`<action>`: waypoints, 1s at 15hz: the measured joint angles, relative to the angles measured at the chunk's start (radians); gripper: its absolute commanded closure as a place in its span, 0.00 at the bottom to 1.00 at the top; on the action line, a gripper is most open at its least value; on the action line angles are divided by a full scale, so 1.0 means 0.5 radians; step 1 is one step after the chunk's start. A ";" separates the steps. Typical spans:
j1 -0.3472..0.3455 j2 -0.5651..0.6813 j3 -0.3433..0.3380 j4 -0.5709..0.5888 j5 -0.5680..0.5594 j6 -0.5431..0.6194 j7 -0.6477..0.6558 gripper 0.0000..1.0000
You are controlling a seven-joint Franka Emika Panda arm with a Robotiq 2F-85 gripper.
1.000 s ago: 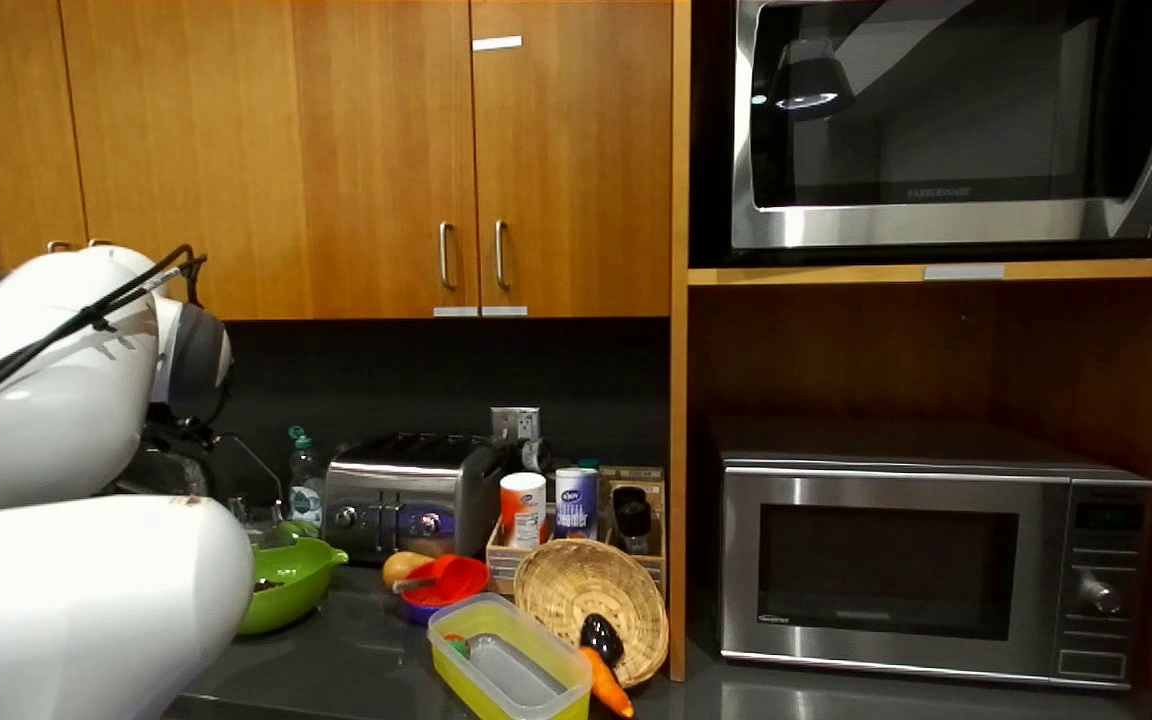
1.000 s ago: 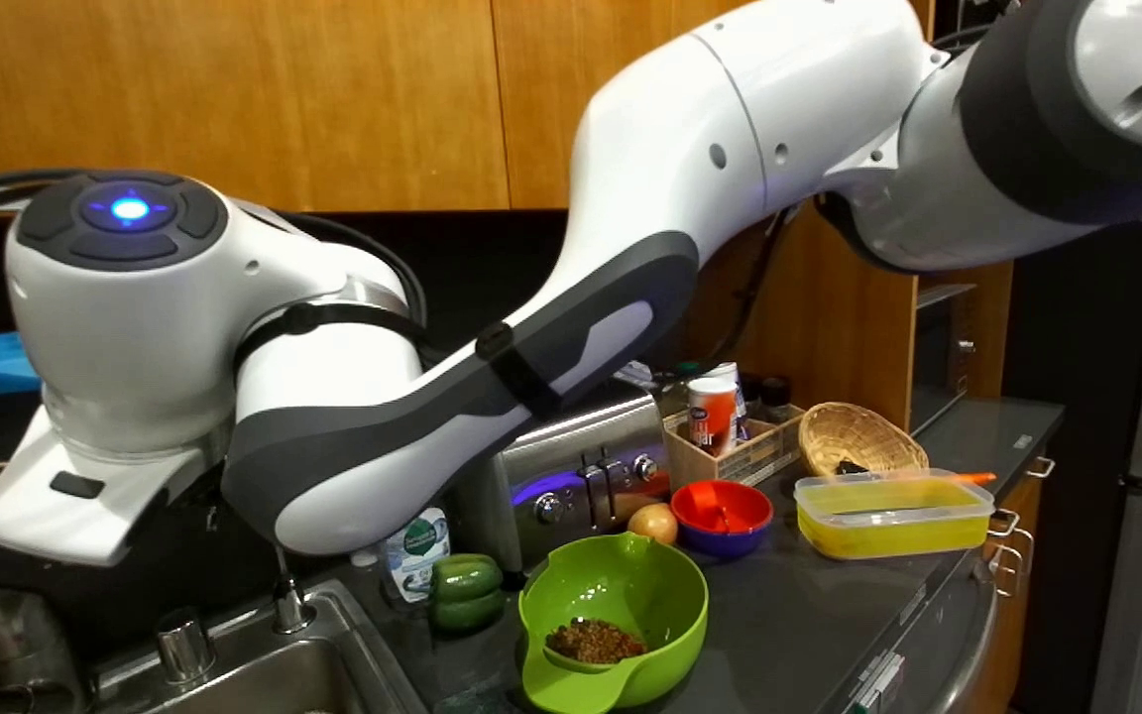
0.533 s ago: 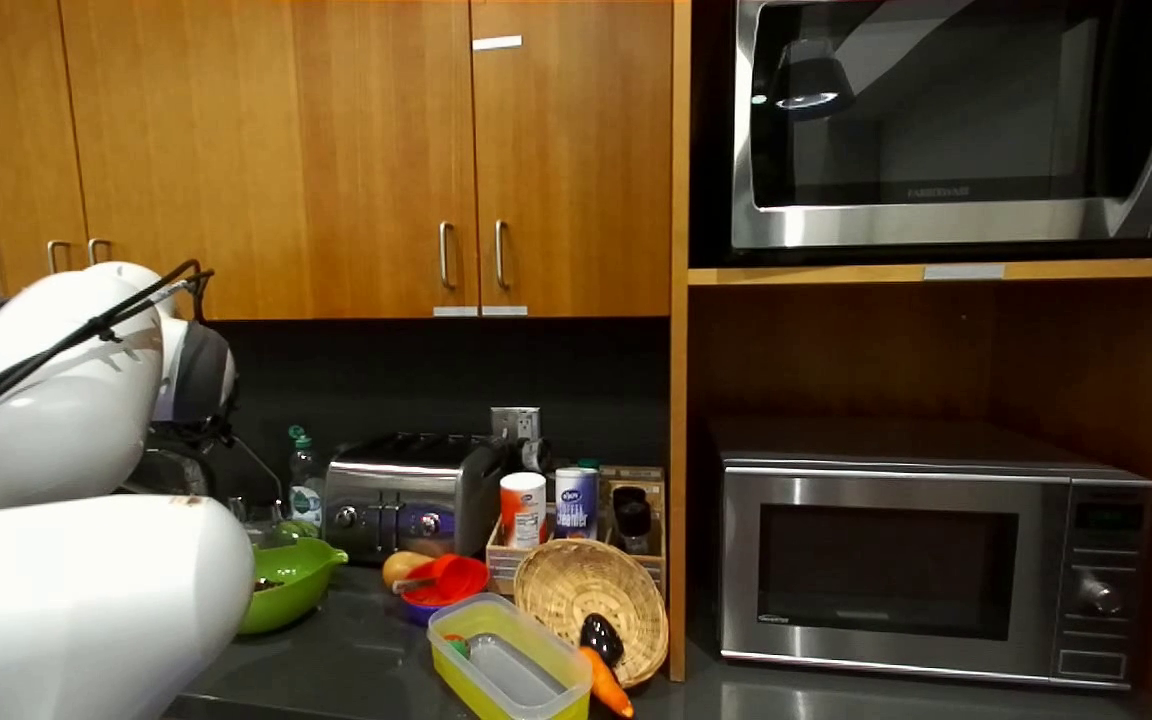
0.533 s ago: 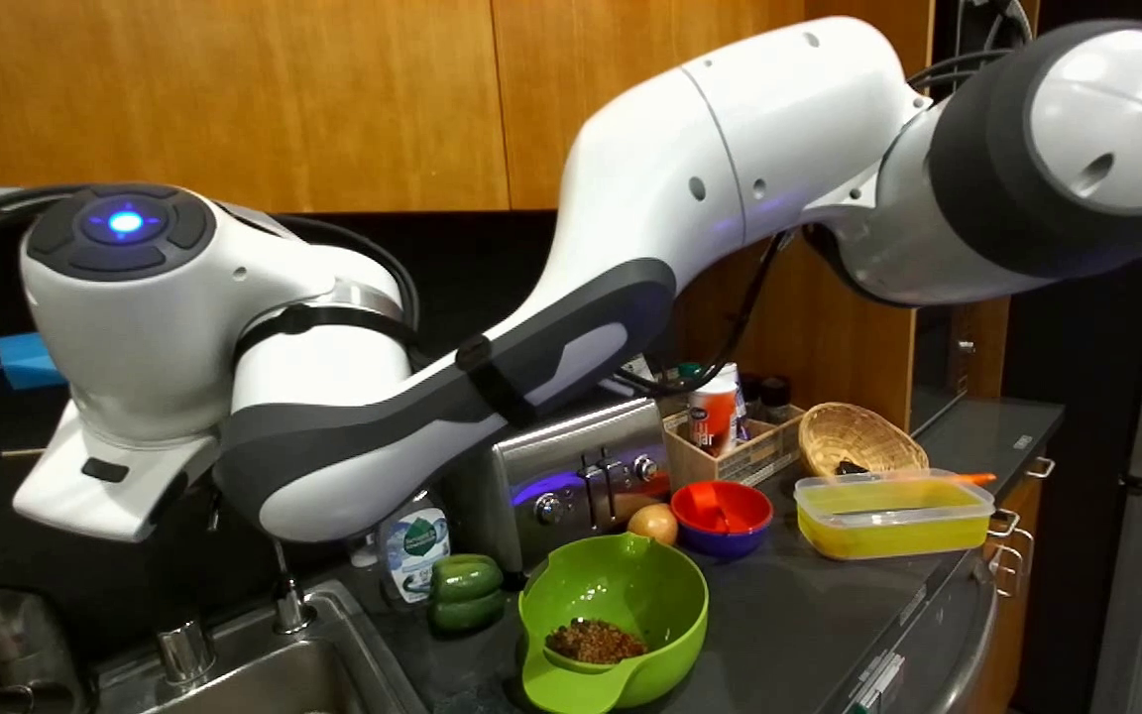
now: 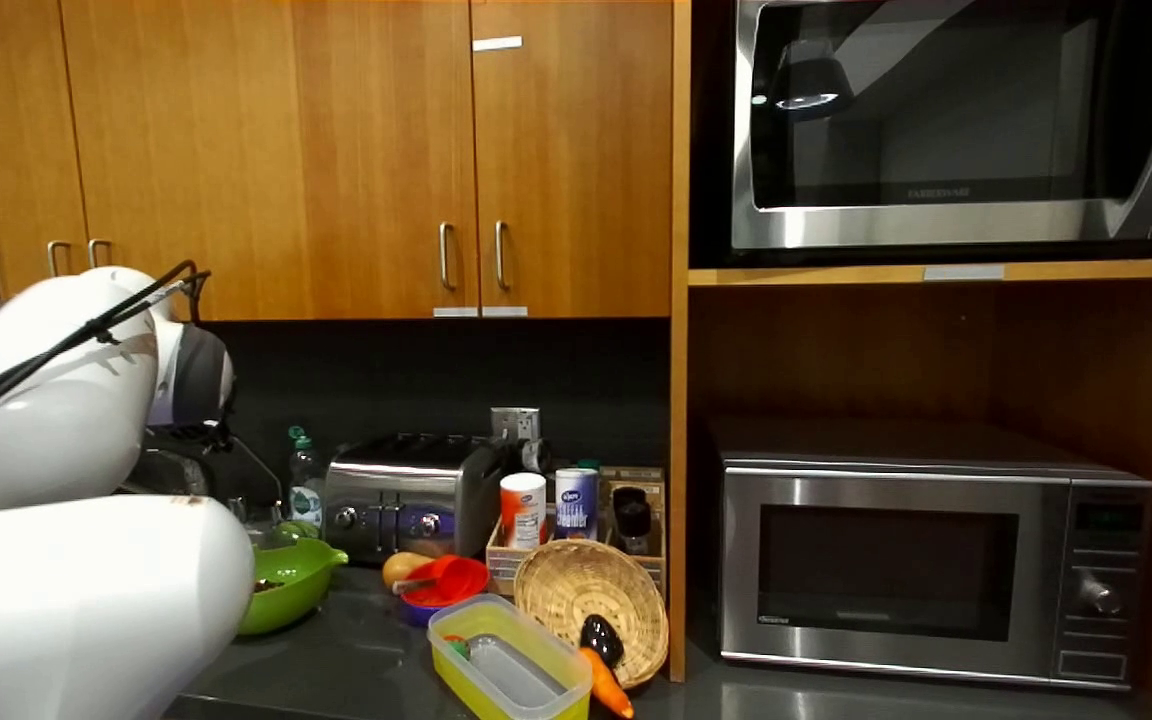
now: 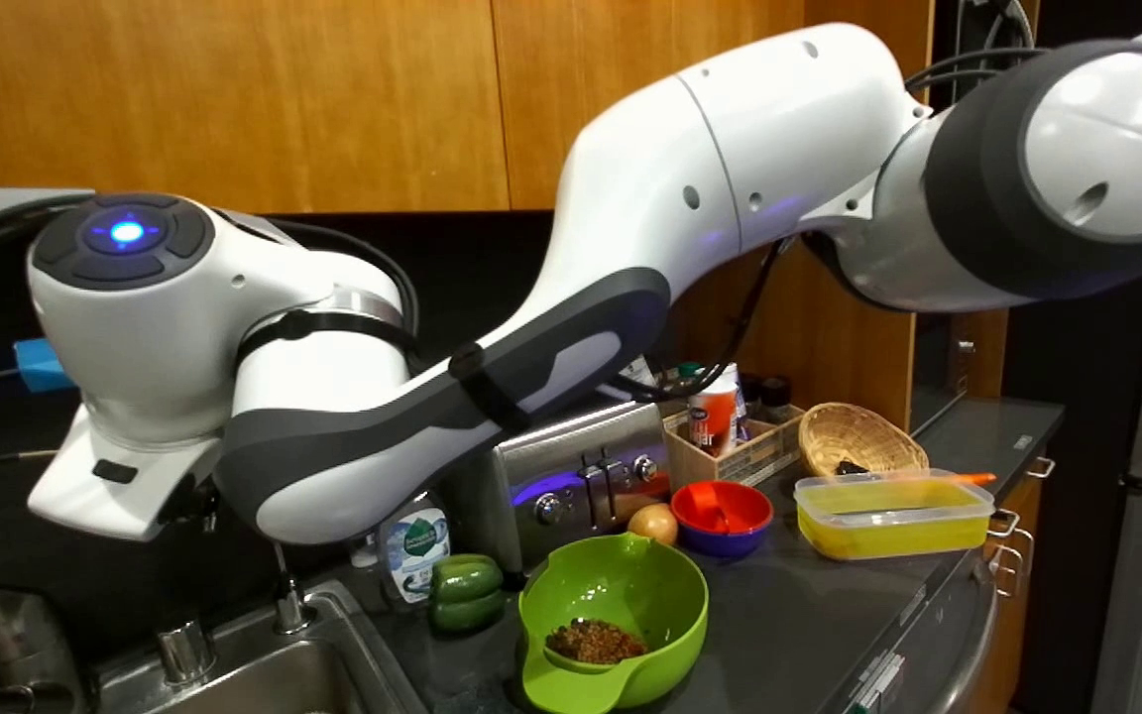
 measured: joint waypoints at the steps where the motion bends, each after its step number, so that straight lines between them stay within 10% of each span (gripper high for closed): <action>1: 0.004 0.000 -0.010 0.002 0.016 -0.003 0.003 0.96; 15: 0.021 -0.029 -0.017 0.026 0.097 -0.285 -0.113 0.96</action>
